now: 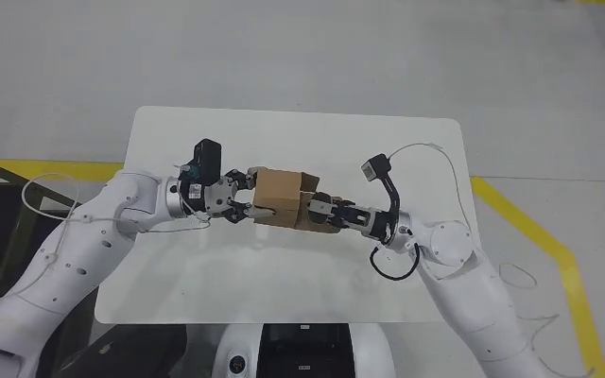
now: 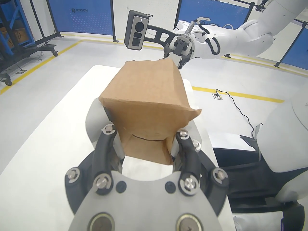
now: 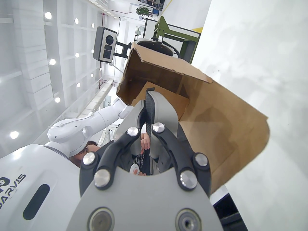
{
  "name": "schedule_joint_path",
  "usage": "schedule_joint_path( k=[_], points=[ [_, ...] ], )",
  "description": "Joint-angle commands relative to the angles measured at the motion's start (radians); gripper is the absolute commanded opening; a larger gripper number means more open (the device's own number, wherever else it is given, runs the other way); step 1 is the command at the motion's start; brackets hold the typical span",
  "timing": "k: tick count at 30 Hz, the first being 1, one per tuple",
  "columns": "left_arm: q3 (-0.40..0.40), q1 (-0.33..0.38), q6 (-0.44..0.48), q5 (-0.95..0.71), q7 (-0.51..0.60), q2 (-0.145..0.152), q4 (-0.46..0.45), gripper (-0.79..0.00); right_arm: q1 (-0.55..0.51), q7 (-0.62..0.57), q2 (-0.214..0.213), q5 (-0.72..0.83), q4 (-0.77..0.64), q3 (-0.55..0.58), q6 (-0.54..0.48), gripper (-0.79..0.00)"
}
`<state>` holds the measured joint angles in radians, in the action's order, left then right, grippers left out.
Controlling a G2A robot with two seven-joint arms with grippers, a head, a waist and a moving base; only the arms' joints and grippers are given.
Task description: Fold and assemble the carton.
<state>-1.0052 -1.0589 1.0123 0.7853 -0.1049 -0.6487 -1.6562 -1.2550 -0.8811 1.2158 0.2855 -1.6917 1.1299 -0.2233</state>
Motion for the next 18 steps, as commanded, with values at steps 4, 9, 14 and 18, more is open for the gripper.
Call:
schedule_joint_path(
  k=[4,9,14,18],
  points=[
    [0.004,-0.003,0.0,0.003,-0.01,0.004,-0.008,-0.474,0.01,0.004,0.001,-0.003,0.006,-0.015,0.005,-0.785],
    [0.017,-0.001,0.0,0.003,-0.013,0.008,-0.017,-0.471,0.025,0.069,0.003,-0.014,0.018,-0.004,-0.016,-0.785],
    [0.026,0.002,0.0,0.005,-0.02,0.014,-0.019,-0.468,0.01,0.138,-0.006,-0.042,0.014,0.061,-0.006,-0.785],
    [0.031,0.002,0.0,0.008,-0.027,0.019,-0.017,-0.471,0.009,0.144,-0.01,-0.043,0.009,0.082,0.011,-0.785]
  ],
)
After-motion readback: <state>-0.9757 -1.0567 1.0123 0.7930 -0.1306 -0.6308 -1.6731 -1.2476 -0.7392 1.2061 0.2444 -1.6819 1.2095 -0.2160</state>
